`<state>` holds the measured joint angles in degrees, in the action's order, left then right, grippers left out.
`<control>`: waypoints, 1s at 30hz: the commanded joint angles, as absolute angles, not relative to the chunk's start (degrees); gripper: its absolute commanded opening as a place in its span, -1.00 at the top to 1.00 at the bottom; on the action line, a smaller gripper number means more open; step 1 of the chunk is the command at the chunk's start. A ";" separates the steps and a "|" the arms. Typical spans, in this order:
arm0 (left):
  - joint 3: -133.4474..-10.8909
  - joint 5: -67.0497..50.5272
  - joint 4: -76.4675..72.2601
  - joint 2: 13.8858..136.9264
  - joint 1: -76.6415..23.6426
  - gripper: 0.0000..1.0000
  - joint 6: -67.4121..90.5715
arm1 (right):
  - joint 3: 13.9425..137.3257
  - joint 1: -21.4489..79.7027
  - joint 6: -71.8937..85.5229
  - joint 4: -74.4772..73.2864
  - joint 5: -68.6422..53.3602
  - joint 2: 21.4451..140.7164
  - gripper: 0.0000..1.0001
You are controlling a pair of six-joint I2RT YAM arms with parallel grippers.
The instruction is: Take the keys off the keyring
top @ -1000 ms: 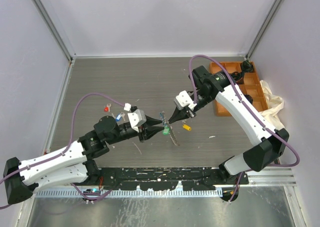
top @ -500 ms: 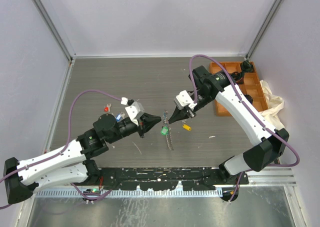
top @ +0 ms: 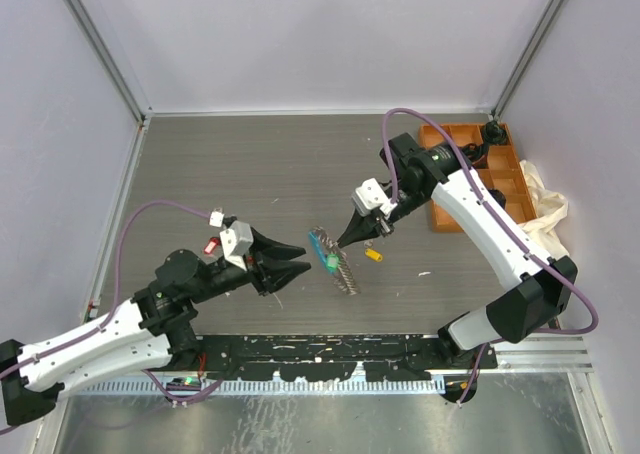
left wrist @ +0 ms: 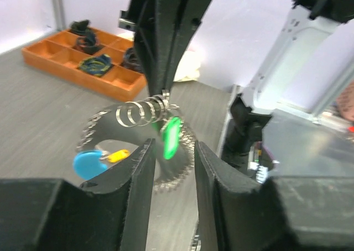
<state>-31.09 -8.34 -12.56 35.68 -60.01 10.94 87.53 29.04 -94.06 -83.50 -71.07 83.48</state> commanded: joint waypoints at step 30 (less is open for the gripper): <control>-52.45 1.44 6.22 52.29 -60.18 0.49 32.77 | 77.50 28.30 -32.72 -44.60 -63.90 75.47 0.98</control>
